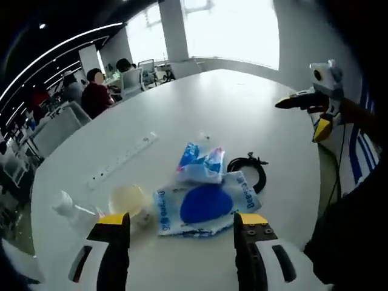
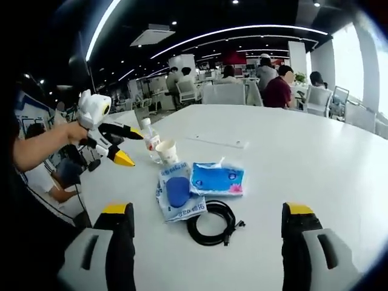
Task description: Arrange the tabletop items into an orderly group along one side of the table until the central work area is clear of visible clutter.
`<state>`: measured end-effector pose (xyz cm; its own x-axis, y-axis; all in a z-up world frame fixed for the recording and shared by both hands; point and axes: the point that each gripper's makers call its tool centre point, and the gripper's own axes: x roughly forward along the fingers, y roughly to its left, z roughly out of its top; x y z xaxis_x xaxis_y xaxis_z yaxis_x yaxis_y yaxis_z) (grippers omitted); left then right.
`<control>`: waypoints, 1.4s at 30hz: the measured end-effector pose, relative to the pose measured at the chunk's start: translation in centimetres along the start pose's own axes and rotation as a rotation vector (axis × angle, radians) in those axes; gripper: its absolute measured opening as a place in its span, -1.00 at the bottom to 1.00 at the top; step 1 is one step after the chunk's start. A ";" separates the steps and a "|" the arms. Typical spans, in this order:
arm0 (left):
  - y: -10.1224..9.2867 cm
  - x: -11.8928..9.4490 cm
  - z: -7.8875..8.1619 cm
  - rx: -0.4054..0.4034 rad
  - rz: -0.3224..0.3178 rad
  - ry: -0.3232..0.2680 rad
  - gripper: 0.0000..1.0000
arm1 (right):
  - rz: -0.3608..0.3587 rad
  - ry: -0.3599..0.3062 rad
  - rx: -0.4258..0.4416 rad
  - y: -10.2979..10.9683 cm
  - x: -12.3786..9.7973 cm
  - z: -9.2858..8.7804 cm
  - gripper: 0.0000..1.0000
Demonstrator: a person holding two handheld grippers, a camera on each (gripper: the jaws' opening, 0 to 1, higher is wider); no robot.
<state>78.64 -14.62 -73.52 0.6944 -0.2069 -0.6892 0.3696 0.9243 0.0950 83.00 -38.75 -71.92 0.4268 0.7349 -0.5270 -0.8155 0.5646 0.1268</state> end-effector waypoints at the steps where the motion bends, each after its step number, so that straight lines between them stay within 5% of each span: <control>1: -0.3 -0.1 0.2 -0.008 0.002 -0.012 0.48 | 0.004 0.001 -0.003 -0.2 0.1 0.0 0.99; 11: -2.2 -0.8 2.2 -0.099 0.072 -0.121 0.98 | 0.052 0.041 -0.080 -2.7 1.4 -0.1 0.98; 21: -4.8 0.6 1.5 -0.155 0.079 -0.104 0.98 | 0.093 0.066 -0.095 -4.5 4.0 -0.8 0.80; 42: -6.1 6.8 1.6 -0.274 0.080 -0.134 0.14 | 0.099 0.089 -0.185 -6.4 10.3 -1.1 0.08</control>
<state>82.10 -22.14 -77.61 0.7963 -0.1533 -0.5851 0.1428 0.9877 -0.0644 92.18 -35.19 -79.11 0.3113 0.7428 -0.5927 -0.9133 0.4063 0.0295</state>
